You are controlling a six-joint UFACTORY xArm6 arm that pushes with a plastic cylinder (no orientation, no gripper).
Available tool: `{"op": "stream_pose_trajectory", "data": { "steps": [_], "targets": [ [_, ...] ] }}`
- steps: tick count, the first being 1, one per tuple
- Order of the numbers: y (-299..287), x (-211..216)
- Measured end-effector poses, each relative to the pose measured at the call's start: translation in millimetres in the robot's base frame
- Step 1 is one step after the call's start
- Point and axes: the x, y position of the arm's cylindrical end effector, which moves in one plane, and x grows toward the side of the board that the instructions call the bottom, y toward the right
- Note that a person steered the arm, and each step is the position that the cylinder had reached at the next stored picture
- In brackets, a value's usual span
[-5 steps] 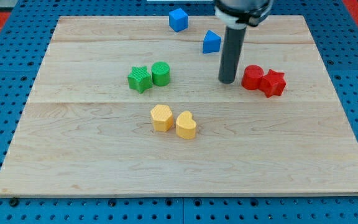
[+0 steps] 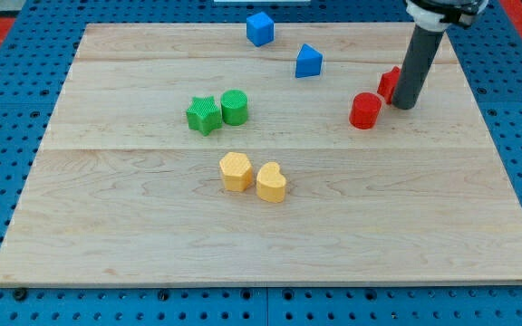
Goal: Move the red star towards top right
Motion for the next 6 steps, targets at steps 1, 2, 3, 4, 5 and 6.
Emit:
{"op": "stream_pose_trajectory", "data": {
  "steps": [1,2,3,4,5,6],
  "targets": [
    [0.0,-36.1],
    [0.0,-61.7],
    [-5.8,-82.0],
    [-13.5,-103.6],
    [-14.5,-98.6],
    [-15.8,-95.2]
  ]
}}
